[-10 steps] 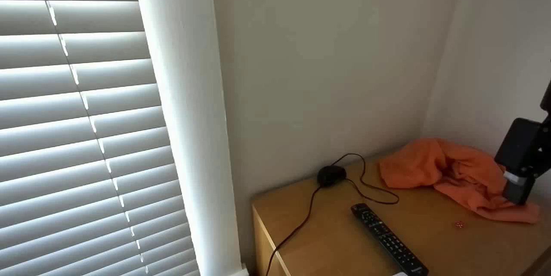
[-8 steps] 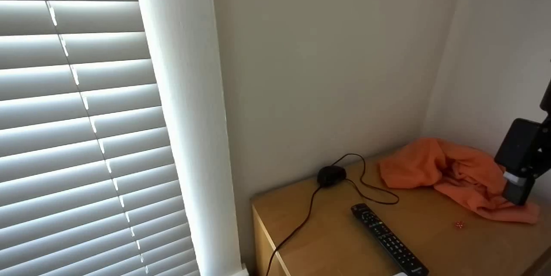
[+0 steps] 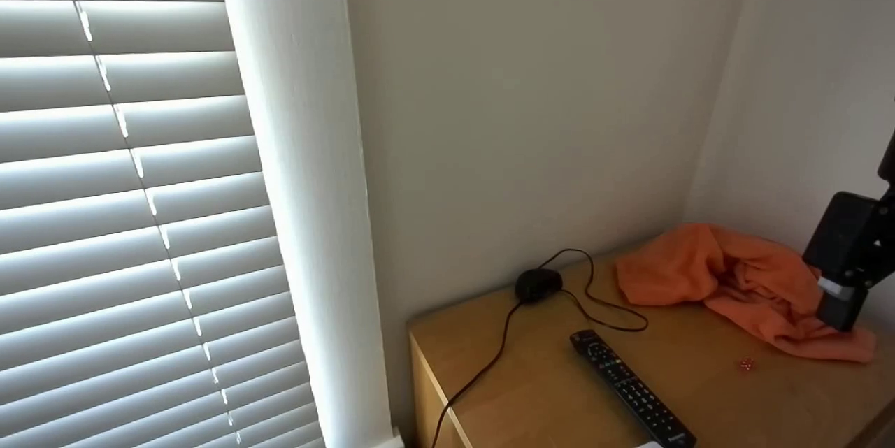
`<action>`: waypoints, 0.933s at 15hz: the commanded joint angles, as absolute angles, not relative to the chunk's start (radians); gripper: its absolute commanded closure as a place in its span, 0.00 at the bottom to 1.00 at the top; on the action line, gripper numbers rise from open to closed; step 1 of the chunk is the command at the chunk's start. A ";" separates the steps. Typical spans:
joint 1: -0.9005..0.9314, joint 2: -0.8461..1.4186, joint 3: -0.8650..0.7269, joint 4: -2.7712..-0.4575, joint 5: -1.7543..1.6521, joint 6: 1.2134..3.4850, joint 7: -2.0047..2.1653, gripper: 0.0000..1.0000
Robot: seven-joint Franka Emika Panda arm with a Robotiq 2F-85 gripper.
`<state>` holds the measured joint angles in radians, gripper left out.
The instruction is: Turn the dice over
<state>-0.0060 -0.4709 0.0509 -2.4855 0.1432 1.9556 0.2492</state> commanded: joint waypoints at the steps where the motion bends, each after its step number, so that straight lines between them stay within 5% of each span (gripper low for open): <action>1: -0.088 -0.374 0.023 -2.464 0.104 2.001 0.335 0.00; 14: -0.205 -0.059 -0.146 -2.382 0.186 2.248 0.536 0.00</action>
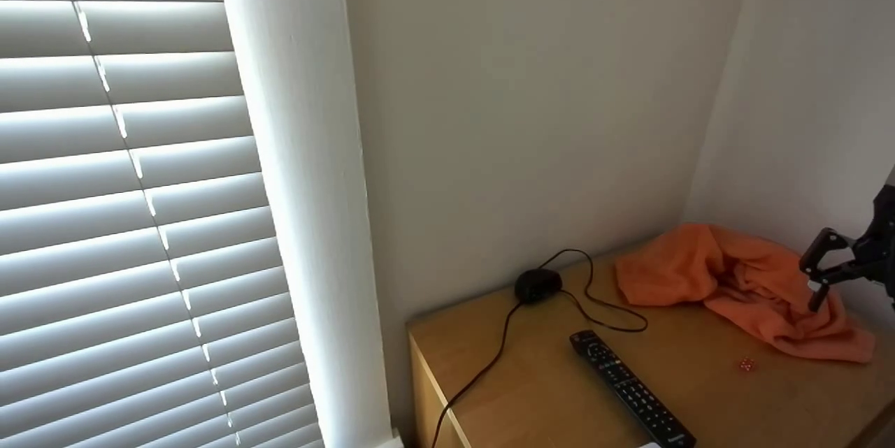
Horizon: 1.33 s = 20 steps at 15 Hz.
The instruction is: Turn the dice over
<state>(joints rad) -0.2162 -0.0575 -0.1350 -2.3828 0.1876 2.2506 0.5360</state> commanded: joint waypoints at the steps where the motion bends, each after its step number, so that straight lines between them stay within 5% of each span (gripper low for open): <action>1: -0.205 -0.033 -0.152 -2.370 0.188 2.253 0.538 0.00; 8: -0.203 -0.015 -0.153 -2.346 0.169 2.232 0.586 0.00; 20: -0.239 0.434 -0.206 -1.977 0.355 2.069 0.721 0.00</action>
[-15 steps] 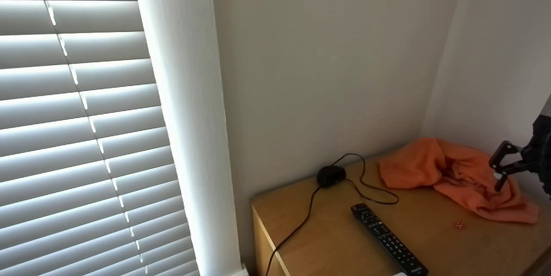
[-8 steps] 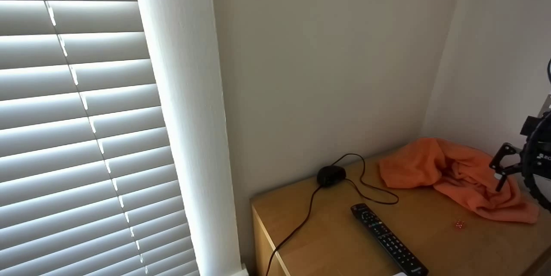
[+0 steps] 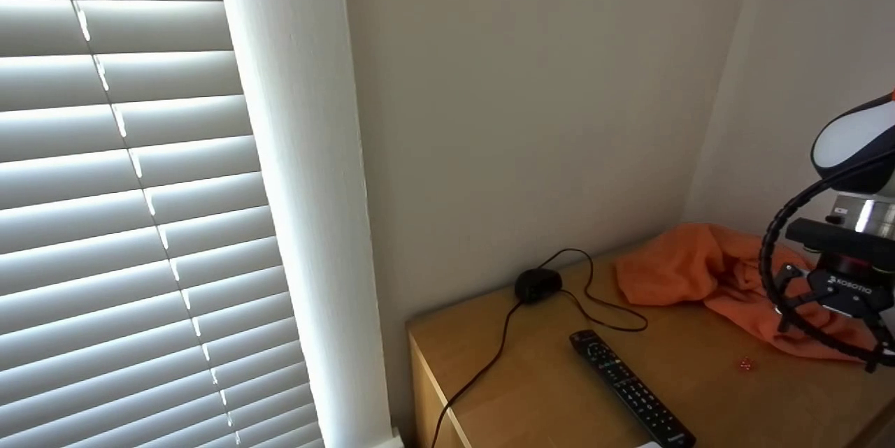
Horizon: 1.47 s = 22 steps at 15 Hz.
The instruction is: Turn the dice over
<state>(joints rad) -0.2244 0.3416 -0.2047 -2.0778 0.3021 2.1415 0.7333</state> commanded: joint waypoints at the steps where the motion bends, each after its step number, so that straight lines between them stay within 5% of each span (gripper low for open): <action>1: -0.244 0.459 -0.205 -1.953 0.370 2.054 0.713 0.00; 22: -0.265 0.680 -0.159 -1.779 0.521 2.075 0.565 0.00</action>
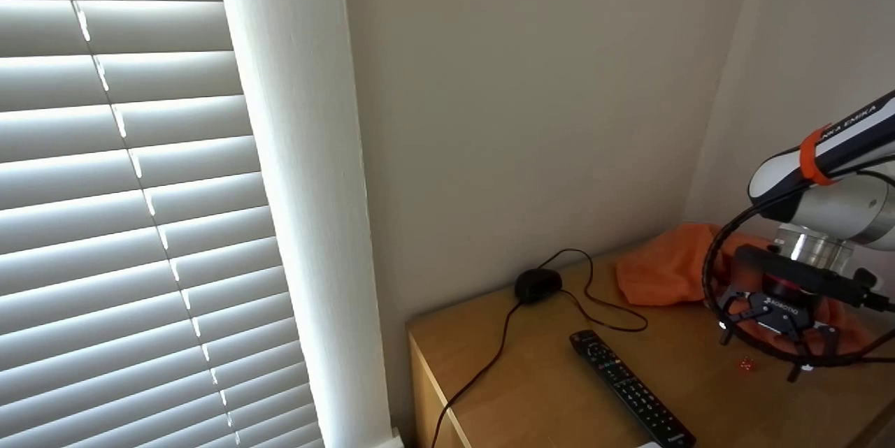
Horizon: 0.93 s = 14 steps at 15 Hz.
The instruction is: Turn the dice over
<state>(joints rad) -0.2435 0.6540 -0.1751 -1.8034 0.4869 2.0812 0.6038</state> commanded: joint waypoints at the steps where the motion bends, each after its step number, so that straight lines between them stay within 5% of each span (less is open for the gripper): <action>1: -0.265 0.684 -0.160 -1.775 0.524 2.072 0.562 0.02; 4: -0.266 0.692 -0.160 -1.764 0.531 2.068 0.555 0.21; 8: -0.271 0.693 -0.158 -1.753 0.544 2.065 0.545 0.65; 12: -0.272 0.694 -0.157 -1.748 0.548 2.062 0.539 0.94; 14: -0.267 0.690 -0.157 -1.751 0.546 2.051 0.550 0.98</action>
